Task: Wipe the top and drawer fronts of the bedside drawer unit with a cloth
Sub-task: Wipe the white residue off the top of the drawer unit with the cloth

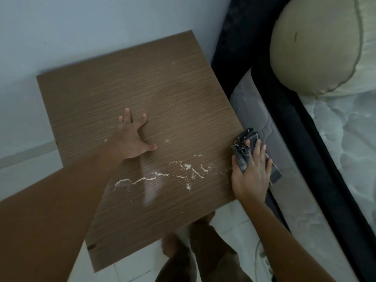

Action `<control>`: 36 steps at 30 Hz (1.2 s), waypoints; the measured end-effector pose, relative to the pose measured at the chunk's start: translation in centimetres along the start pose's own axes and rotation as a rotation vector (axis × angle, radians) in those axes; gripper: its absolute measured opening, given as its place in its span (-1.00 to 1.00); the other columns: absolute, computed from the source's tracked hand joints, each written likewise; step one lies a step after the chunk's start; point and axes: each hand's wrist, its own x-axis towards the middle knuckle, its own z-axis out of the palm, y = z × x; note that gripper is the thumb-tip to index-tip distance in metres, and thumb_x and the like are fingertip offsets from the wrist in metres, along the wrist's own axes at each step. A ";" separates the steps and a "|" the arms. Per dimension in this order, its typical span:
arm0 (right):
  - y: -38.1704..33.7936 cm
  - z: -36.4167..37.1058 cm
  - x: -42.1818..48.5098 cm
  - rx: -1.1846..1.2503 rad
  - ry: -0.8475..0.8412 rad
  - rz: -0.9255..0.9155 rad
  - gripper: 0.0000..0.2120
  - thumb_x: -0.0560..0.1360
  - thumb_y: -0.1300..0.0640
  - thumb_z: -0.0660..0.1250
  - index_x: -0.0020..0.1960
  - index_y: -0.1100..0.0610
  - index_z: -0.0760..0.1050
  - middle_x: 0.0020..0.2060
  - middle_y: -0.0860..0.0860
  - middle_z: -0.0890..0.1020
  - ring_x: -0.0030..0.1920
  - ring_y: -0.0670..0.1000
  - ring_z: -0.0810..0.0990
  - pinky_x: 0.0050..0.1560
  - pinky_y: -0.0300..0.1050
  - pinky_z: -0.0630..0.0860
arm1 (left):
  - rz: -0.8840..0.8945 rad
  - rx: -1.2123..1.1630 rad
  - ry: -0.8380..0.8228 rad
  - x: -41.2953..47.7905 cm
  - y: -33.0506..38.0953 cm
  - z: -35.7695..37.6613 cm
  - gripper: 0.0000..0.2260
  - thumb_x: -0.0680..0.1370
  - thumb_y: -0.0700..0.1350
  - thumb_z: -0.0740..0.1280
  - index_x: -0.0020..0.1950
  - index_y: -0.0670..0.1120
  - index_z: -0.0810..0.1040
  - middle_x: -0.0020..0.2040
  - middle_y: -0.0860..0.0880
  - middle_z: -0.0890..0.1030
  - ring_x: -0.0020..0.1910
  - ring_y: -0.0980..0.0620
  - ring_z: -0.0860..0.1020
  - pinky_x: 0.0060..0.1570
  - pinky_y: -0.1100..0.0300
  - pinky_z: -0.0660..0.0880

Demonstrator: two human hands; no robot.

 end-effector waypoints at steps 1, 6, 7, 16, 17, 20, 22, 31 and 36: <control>-0.1 0.5 -0.1 -0.002 0.005 0.020 -0.33 0.55 -0.26 -0.12 0.58 0.00 0.04 0.59 0.03 0.02 0.57 -0.01 -0.13 0.54 0.10 -0.17 | -0.001 -0.008 -0.002 0.0 0.1 0.0 -0.08 0.40 0.13 0.50 0.58 0.17 -0.03 0.58 0.00 -0.33 0.56 -0.08 -0.25 0.45 -0.32 0.01; -3.2 2.2 -1.8 0.020 0.002 0.008 -0.34 0.55 -0.26 -0.11 0.58 -0.02 0.02 0.59 0.00 -0.03 0.57 -0.04 -0.21 0.54 0.09 -0.23 | 0.008 -0.014 -0.015 -0.4 0.6 -0.5 -0.10 0.44 0.07 0.49 0.59 0.13 -0.03 0.58 -0.04 -0.32 0.56 -0.10 -0.25 0.51 -0.13 -0.07; -4.0 2.7 -2.3 0.019 -0.007 -0.006 -0.35 0.55 -0.25 -0.10 0.58 -0.02 0.03 0.59 0.00 -0.02 0.57 -0.03 -0.21 0.54 0.10 -0.22 | 0.007 -0.007 -0.024 -0.5 0.7 -0.6 -0.10 0.44 0.06 0.48 0.59 0.13 -0.04 0.58 -0.04 -0.33 0.56 -0.10 -0.25 0.51 -0.12 -0.07; -10.5 6.1 -7.6 0.005 -0.112 -0.139 -0.39 0.57 -0.20 -0.05 0.58 -0.05 0.04 0.58 -0.05 -0.06 0.56 -0.05 -0.25 0.55 0.09 -0.21 | 0.022 0.032 -0.082 -0.5 0.5 -1.2 -0.13 0.50 -0.01 0.45 0.59 0.13 -0.09 0.56 -0.03 -0.37 0.56 -0.08 -0.27 0.51 -0.15 -0.06; -11.3 6.4 -8.3 0.013 -0.121 -0.155 -0.39 0.56 -0.19 -0.04 0.58 -0.04 0.04 0.58 -0.04 -0.05 0.56 -0.05 -0.25 0.54 0.08 -0.22 | 0.020 0.023 -0.085 -0.5 0.5 -1.2 -0.14 0.50 -0.02 0.45 0.59 0.13 -0.09 0.56 -0.03 -0.37 0.55 -0.08 -0.27 0.51 -0.15 -0.07; -13.3 7.4 -10.3 0.040 -0.158 -0.204 -0.39 0.56 -0.16 0.00 0.57 -0.04 0.03 0.58 -0.04 -0.05 0.56 -0.07 -0.26 0.52 0.05 -0.25 | 0.031 0.018 -0.088 -0.5 0.3 -1.3 -0.15 0.51 -0.04 0.44 0.59 0.13 -0.07 0.56 -0.02 -0.37 0.55 -0.07 -0.28 0.51 -0.14 -0.06; -14.2 7.5 -11.1 0.090 -0.202 -0.215 -0.40 0.56 -0.14 0.02 0.57 -0.07 0.02 0.58 -0.08 -0.07 0.55 -0.11 -0.29 0.53 0.04 -0.26 | 0.041 0.018 -0.092 -0.6 -0.1 -1.3 -0.18 0.52 -0.06 0.43 0.59 0.13 -0.06 0.56 -0.01 -0.37 0.55 -0.05 -0.28 0.52 -0.12 -0.07; -15.5 -3.5 -7.3 0.661 -0.433 0.263 -0.75 0.57 -0.17 0.22 -0.09 -0.04 0.54 -0.22 0.00 0.67 -0.19 -0.04 0.66 -0.12 -0.06 0.60 | 0.048 0.046 -0.052 -1.3 -1.6 -0.8 -0.21 0.54 0.01 0.39 0.59 0.14 -0.08 0.58 0.00 -0.32 0.57 -0.05 -0.24 0.51 -0.11 -0.05; -15.6 -7.1 -3.2 0.708 -0.374 0.127 -0.77 0.57 -0.12 0.25 -0.13 -0.04 0.60 -0.24 -0.03 0.70 -0.19 -0.10 0.66 -0.10 -0.15 0.57 | 0.018 -0.056 -0.048 -3.0 -3.1 0.1 -0.27 0.57 -0.06 0.33 0.59 0.14 -0.06 0.58 0.04 -0.32 0.56 -0.02 -0.25 0.51 -0.16 -0.09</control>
